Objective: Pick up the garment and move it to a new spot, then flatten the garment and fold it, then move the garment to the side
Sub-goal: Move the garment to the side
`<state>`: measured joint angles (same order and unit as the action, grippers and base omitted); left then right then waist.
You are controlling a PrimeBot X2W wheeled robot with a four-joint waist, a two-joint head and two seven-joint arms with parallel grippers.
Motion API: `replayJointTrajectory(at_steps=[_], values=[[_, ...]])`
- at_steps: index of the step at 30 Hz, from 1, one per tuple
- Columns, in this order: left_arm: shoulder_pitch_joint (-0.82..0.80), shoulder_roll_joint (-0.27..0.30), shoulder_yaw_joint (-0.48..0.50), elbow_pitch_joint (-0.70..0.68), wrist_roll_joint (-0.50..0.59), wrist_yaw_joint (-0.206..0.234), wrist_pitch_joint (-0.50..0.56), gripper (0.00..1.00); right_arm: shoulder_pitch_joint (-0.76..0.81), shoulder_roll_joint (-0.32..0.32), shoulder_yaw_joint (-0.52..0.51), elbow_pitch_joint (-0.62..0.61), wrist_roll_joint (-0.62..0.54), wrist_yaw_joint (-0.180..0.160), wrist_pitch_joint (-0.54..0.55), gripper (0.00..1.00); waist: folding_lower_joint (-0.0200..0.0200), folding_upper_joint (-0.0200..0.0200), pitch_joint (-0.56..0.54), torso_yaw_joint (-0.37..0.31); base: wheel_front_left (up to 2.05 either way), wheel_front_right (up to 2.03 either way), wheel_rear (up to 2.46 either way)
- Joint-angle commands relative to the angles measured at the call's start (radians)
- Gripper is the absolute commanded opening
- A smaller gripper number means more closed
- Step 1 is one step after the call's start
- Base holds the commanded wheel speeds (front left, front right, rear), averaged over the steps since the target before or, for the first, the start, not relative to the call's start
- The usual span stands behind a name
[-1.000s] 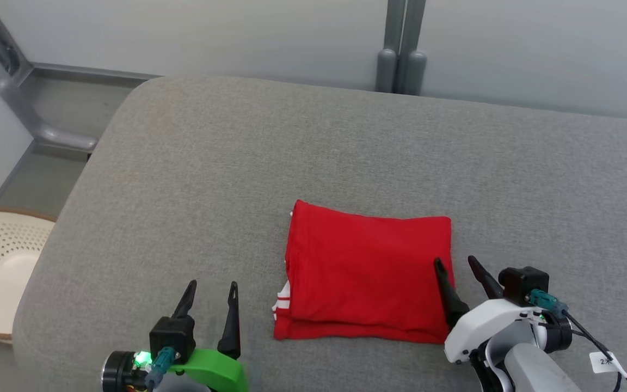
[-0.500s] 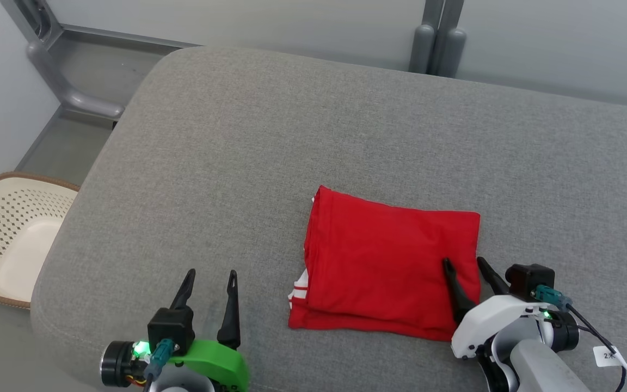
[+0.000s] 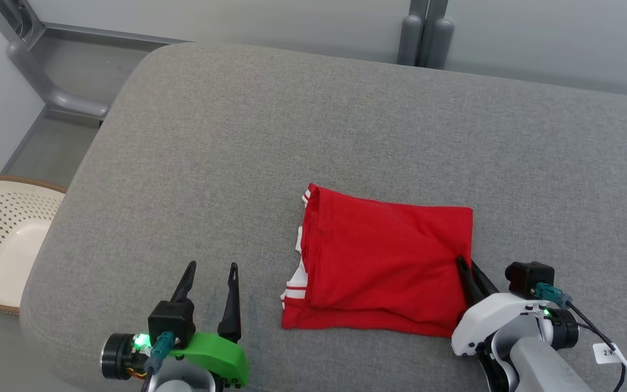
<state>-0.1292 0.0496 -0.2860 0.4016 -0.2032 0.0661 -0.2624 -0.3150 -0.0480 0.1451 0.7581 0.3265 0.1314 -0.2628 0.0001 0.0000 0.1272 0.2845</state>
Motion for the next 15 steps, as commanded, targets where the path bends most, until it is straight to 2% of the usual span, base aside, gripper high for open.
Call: replayJointTrajectory(at_steps=[1,7,15], values=[[-0.008,0.003,0.004,0.003,-0.008,0.003,-0.003,1.00,-0.010,-0.006,-0.009,-0.004,-0.001,-0.002,-0.002,0.00,-0.0001,0.0000,-0.005,-0.004,0.00,0.00,0.00],[0.018,0.003,0.021,0.012,0.006,-0.007,-0.003,1.00,0.008,-0.006,-0.017,-0.042,0.029,-0.002,-0.002,0.00,-0.0001,0.0000,-0.032,-0.067,0.00,0.00,0.00],[0.022,0.003,0.023,0.011,0.013,-0.015,-0.003,1.00,0.034,-0.006,-0.026,-0.067,0.040,-0.002,-0.002,0.00,-0.0001,0.0000,-0.057,-0.266,0.00,0.00,0.00]])
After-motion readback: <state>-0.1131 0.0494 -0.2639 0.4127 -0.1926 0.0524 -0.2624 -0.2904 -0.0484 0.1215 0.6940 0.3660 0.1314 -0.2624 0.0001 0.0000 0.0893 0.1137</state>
